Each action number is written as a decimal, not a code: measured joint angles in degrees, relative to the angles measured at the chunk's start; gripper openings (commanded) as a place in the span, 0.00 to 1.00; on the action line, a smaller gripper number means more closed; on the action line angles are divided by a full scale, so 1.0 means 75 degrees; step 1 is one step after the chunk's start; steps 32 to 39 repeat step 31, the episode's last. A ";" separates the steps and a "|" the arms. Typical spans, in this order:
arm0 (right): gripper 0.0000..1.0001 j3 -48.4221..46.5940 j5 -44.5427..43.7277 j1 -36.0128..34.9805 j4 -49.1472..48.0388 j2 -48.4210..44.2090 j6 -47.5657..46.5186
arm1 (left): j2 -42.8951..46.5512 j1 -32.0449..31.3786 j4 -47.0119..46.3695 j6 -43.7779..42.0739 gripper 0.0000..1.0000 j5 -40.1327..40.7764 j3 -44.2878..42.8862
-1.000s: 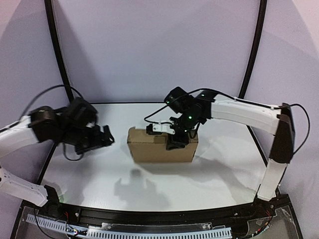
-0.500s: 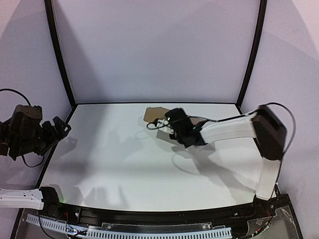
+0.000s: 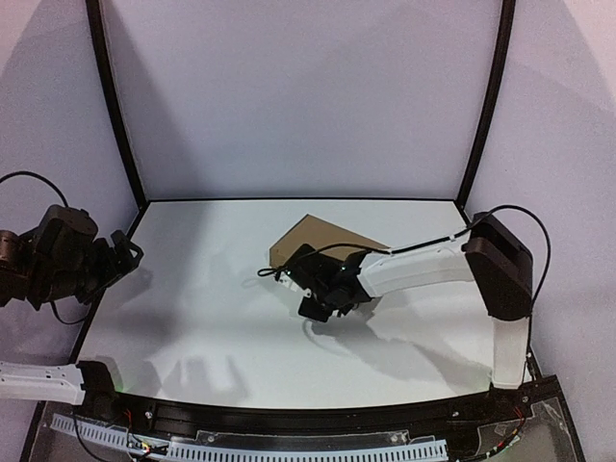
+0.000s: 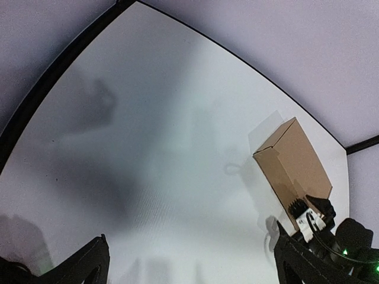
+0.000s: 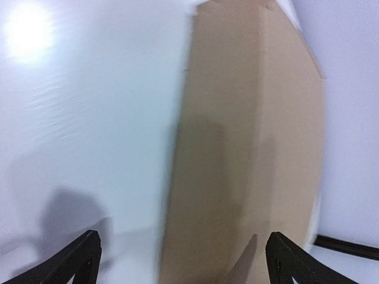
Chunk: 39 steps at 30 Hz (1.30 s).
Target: Fold the paper box
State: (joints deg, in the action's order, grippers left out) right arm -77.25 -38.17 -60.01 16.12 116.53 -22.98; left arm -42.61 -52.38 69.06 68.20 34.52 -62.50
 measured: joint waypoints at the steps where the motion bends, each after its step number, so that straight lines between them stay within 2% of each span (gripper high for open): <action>1: 0.98 0.0006 0.0513 -0.0093 0.0522 -0.0213 0.0405 | -0.0012 0.0000 0.0000 0.0000 0.99 0.0017 0.0000; 6: 0.98 0.0073 0.2133 -0.0163 0.1335 -0.1556 0.1614 | -0.0262 0.0000 -0.0160 -0.0047 0.99 0.0000 0.0064; 8: 0.98 -0.0128 0.3019 0.0076 0.1547 -0.2171 0.2250 | -0.0764 0.0006 -0.0396 -0.0149 0.99 -0.0090 0.0085; 10: 0.98 -0.0210 0.3404 0.0271 0.1559 -0.2396 0.2585 | -0.1169 0.0064 -0.0606 -0.0283 0.99 -0.0184 0.0085; 13: 0.98 0.0029 0.4159 0.0883 0.1431 -0.2929 0.3357 | -0.1807 0.0341 -0.1189 -0.0600 0.99 -0.0574 0.0119; 17: 0.98 0.1233 0.5298 0.2425 0.0813 -0.3990 0.5158 | -0.2713 0.1384 -0.2422 -0.1259 0.99 -0.1845 0.0373; 21: 0.98 0.2291 0.5246 0.3509 0.0589 -0.4785 0.6621 | -0.3418 0.1915 -0.3110 -0.1664 0.99 -0.2410 0.0376; 26: 0.98 0.2821 0.4336 0.3617 0.0880 -0.5549 0.7449 | -0.3666 0.2518 -0.3520 -0.1929 0.99 -0.2661 0.0425; 31: 0.98 0.2821 0.3398 0.3617 0.1250 -0.6108 0.7708 | -0.3436 0.2906 -0.3660 -0.2028 0.99 -0.2649 0.0644; 39: 0.98 0.2821 0.3398 0.3617 0.1250 -0.6108 0.7708 | -0.3436 0.2906 -0.3660 -0.2028 0.99 -0.2649 0.0644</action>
